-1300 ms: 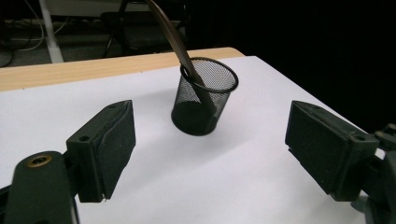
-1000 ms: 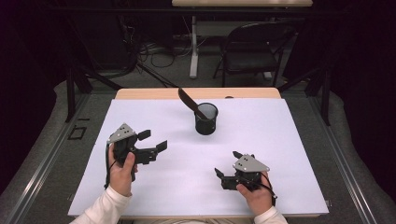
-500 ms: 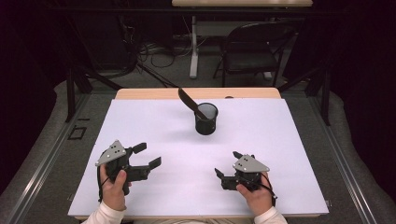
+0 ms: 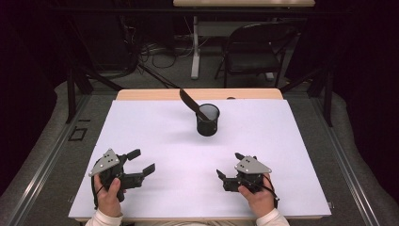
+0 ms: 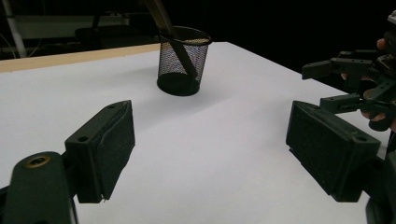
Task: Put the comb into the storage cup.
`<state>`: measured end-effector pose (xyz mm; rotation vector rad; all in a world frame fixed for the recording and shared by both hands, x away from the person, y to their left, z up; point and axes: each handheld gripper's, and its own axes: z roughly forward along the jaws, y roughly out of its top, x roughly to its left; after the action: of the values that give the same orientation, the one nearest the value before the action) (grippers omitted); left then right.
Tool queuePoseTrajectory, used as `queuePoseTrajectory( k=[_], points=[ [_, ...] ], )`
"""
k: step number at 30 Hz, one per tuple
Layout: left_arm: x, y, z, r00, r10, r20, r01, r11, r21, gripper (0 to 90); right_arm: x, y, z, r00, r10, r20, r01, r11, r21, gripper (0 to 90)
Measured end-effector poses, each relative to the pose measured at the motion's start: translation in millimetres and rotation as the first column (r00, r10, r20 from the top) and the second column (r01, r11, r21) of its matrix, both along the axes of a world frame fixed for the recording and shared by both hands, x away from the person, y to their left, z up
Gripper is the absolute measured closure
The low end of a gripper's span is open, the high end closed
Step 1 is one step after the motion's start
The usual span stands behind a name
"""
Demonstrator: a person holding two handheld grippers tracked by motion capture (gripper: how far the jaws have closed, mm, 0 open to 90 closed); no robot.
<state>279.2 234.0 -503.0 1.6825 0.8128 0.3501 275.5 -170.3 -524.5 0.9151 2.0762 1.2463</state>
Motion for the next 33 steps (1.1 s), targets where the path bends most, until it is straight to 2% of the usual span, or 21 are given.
queuePoseTrajectory(
  k=[5,8,10,16,21,33],
  points=[
    [2.8,2.2,-3.9,1.0,0.01,0.0,-0.01,0.9999,0.003,15.8,0.4,-0.7,-0.1,1.0,-0.003,-0.001,0.003,1.0,0.002,14.3],
    [4.7,3.9,-6.9,0.9998,0.017,0.01,-0.017,0.9995,0.026,15.8,0.9,-1.2,-0.3,1.0,-0.004,-0.003,0.004,1.0,0.005,14.3],
    [5.5,4.5,-8.2,0.9998,0.015,0.015,-0.015,0.9996,0.023,15.8,0.9,-1.6,-0.2,1.0,-0.004,-0.004,0.004,1.0,0.006,14.3],
    [8.2,5.8,-12.0,0.9996,0.025,0.017,-0.025,0.9985,0.049,15.8,1.0,-3.0,0.3,1.0,-0.007,-0.005,0.007,0.9999,0.011,14.3],
    [8.2,4.6,-13.3,0.9993,0.011,0.035,-0.013,0.9978,0.065,15.8,1.7,-3.6,0.0,0.9999,-0.008,-0.006,0.008,0.9999,0.015,14.3],
    [9.0,1.6,-18.5,0.9999,0.003,0.016,-0.004,0.9963,0.086,15.8,2.2,-4.4,-0.2,0.9999,-0.013,-0.011,0.013,0.9998,0.017,14.3]
  ],
)
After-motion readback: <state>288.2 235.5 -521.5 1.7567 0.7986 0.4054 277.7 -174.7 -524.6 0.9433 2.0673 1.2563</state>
